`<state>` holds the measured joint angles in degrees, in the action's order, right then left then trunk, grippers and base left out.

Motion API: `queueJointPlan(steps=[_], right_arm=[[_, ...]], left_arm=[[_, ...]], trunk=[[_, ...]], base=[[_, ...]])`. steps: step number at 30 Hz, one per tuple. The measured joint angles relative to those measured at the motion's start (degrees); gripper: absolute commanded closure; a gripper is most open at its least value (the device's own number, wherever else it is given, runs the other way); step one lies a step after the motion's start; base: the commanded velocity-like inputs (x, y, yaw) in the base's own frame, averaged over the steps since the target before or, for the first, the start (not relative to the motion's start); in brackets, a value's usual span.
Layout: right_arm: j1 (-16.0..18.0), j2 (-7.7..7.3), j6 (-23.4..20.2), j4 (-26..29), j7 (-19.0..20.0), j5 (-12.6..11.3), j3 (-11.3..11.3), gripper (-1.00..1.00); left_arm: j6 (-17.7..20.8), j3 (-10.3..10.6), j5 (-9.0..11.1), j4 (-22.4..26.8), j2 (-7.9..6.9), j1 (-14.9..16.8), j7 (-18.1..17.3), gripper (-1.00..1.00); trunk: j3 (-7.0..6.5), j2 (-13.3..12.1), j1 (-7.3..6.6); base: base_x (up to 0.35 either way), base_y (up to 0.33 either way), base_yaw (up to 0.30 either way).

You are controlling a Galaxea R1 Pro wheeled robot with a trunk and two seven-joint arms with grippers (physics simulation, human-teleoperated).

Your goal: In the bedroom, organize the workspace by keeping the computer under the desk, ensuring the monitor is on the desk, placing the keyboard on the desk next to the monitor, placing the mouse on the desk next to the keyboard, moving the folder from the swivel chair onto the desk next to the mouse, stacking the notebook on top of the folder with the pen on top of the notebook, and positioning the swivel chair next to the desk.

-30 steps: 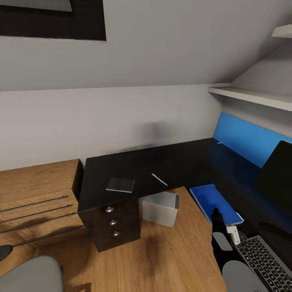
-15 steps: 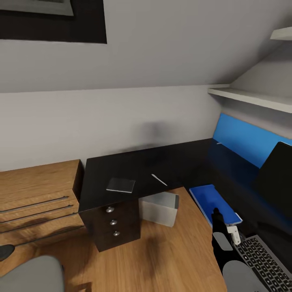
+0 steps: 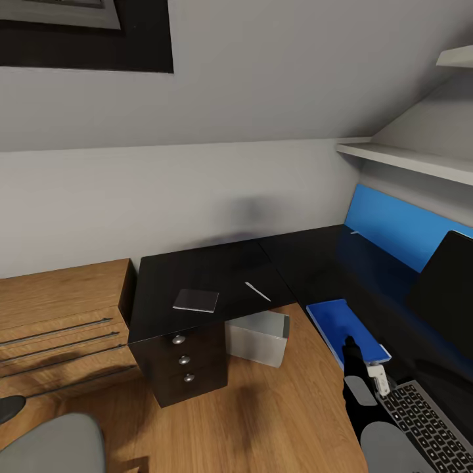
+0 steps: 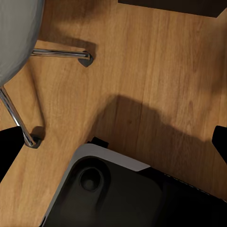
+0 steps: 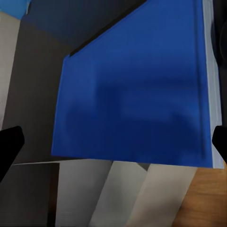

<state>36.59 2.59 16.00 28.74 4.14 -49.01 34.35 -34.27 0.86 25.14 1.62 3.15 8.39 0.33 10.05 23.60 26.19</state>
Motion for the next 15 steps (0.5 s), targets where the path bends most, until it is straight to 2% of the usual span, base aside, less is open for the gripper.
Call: queueJointPlan(steps=[1,5,7,15], right_arm=[[0.00,0.00,0.00,0.00,0.00,0.01,-0.21,-1.00],[0.00,-0.04,-0.25,0.08,0.07,0.03,-3.33,-1.00],[0.00,-0.07,-0.36,0.10,0.12,0.08,-5.60,-1.00],[0.00,-0.16,-0.33,0.21,0.19,0.20,-7.42,-1.00]], left_arm=[[0.00,0.00,0.00,0.00,0.00,0.00,0.00,-1.00],[0.00,0.00,0.00,0.00,0.00,0.00,-0.01,-1.00],[0.00,0.00,0.00,0.00,-0.05,-0.03,-0.01,-1.00],[-0.03,0.18,-0.14,0.07,-0.08,0.00,-0.02,-1.00]], trunk=[[0.00,0.00,0.00],[0.00,0.00,0.00],[0.00,0.00,0.00],[0.00,0.00,0.00]], base=[[0.000,0.000,0.000],[0.000,0.000,0.000],[0.000,0.000,0.000],[0.000,0.000,0.000]])
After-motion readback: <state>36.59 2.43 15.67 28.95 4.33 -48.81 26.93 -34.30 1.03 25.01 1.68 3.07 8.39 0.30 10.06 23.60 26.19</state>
